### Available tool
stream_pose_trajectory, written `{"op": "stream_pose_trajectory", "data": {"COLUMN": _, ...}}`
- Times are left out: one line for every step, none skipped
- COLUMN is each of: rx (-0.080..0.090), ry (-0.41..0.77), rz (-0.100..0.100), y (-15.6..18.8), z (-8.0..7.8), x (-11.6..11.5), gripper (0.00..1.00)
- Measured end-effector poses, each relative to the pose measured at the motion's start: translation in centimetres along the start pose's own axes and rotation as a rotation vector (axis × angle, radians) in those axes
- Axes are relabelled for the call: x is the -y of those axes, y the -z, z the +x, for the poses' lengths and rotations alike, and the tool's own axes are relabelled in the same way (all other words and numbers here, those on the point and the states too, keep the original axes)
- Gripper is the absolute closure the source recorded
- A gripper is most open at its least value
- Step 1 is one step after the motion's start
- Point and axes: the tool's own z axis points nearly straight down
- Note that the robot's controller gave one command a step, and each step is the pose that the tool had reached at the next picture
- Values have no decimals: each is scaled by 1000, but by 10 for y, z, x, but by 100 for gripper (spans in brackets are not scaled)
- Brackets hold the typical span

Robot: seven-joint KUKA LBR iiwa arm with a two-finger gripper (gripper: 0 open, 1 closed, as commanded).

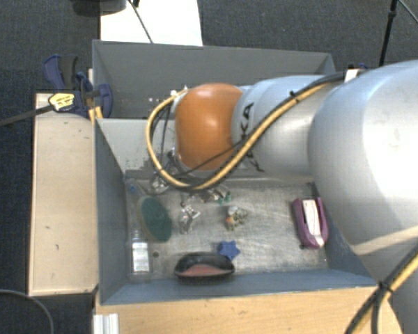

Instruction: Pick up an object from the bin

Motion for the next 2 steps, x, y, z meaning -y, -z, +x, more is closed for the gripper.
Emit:
{"op": "stream_pose_trajectory", "data": {"rx": -3, "ry": 395, "rz": 6, "y": -7, "z": 26, "x": -40, "gripper": 0}}
{"op": "stream_pose_trajectory", "data": {"rx": -2, "ry": 205, "rz": 9, "y": -7, "z": 13, "x": -60, "gripper": 0}}
